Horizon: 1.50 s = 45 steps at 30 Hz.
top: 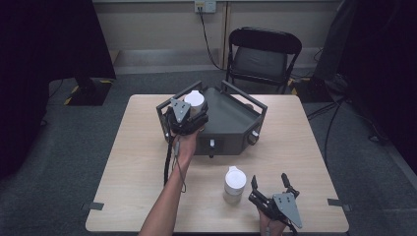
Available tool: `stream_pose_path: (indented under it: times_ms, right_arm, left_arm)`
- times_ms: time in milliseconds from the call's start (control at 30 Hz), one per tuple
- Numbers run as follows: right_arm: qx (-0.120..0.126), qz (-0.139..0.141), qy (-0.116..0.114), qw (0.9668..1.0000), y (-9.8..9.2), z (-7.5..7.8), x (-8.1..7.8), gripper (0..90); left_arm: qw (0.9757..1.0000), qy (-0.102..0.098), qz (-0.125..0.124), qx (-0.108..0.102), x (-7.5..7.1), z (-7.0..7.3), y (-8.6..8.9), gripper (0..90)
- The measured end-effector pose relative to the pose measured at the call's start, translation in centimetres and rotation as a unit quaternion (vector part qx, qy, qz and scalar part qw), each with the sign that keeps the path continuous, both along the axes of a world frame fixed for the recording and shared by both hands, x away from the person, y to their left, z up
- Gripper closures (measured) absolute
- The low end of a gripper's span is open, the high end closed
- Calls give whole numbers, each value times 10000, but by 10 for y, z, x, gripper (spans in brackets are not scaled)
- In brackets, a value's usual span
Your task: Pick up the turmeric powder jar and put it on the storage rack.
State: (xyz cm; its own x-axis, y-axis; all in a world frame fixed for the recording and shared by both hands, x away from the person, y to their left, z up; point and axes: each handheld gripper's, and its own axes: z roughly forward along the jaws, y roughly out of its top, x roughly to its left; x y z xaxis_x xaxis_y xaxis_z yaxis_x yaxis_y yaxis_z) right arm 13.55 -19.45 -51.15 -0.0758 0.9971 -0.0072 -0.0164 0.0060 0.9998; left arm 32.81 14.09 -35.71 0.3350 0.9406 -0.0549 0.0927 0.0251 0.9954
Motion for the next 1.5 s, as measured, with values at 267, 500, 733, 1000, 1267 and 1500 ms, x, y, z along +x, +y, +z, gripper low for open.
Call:
stream_pose_path:
  times_ms: [267, 500, 733, 1000, 1267, 1500]
  right_arm:
    - [0, 0, 7, 10000, 0, 0, 0, 41]
    - [-2, 5, 9, 10000, 0, 0, 0, 41]
    - [-2, 3, 15, 10000, 0, 1, 0, 42]
    - [-7, 2, 17, 10000, 0, 1, 0, 42]
    - [-11, 9, -19, 10000, 0, -1, 0, 41]
    - [-8, 34, -27, 10000, -1, -1, 0, 41]
  left_arm:
    - [10000, 29, -35, -12, 2, 1, 1, 298]
    - [9995, 198, -135, -216, 5, 0, 9, 155]
    - [9992, 63, -86, -390, 3, -2, 16, 19]
    - [9992, 13, -200, -337, -3, -6, 18, 0]
    - [9993, 27, -208, -294, -10, -4, 19, 0]
    - [9994, -101, -234, -251, -21, -10, 18, 0]
